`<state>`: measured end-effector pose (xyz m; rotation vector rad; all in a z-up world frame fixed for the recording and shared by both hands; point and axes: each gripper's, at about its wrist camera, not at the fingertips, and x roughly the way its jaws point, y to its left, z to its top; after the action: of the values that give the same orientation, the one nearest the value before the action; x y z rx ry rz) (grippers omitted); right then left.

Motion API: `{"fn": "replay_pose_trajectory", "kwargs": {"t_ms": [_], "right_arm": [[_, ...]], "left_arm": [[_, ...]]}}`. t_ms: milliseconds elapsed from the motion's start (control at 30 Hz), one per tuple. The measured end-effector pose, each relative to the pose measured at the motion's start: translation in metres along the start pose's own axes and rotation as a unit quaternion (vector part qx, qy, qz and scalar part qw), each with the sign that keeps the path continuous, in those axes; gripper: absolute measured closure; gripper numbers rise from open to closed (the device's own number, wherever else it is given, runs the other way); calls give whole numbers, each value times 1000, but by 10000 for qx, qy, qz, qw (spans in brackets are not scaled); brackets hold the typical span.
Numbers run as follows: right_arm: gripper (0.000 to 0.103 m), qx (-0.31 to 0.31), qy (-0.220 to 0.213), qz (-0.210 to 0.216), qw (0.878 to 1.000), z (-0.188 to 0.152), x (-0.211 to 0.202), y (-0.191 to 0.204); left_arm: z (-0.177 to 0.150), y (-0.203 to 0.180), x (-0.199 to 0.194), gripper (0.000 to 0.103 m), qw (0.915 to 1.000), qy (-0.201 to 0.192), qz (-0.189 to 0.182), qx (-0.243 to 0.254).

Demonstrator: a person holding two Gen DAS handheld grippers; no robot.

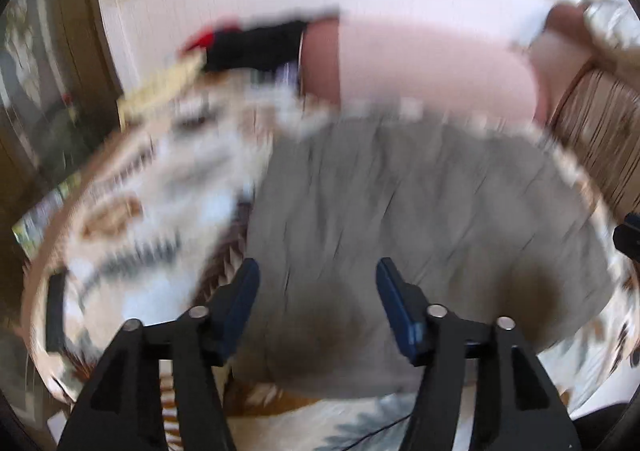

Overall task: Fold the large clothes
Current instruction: 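Release the jacket and pull both tools back from it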

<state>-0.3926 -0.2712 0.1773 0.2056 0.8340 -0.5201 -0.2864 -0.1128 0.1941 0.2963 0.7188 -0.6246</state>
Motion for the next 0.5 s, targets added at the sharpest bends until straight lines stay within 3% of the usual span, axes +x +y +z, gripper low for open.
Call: {"fn": "replay_pose_trajectory", "kwargs": {"t_ms": [33,100,167,300,400,433,500], "right_arm": [[43,-25,-288,-104,9995,8,-24,-5],[40,2,-670,-226,9975,16,-60,-15],[34,35,-791,-330,9963,18,-77,-27],[25,285,-874,-806,9925,13,-90,-62],[25,736,-561,-1167,9888,-5,-70,-108],[32,829,-376,-1224,9883,-12,-61,-119],[64,925,-38,-1318,9869,-27,-39,-131]], "left_arm": [[10,-9,-16,35,9997,-212,-126,54],[22,-24,-40,29,9982,-521,-264,153],[28,-48,-62,21,9955,-745,-447,386],[23,-97,-65,19,9914,-659,-735,854],[7,-126,-45,19,9896,-332,-822,1132],[-1,-133,-35,19,9889,-190,-871,1191],[-20,-145,-16,19,9877,57,-798,1344]]}}
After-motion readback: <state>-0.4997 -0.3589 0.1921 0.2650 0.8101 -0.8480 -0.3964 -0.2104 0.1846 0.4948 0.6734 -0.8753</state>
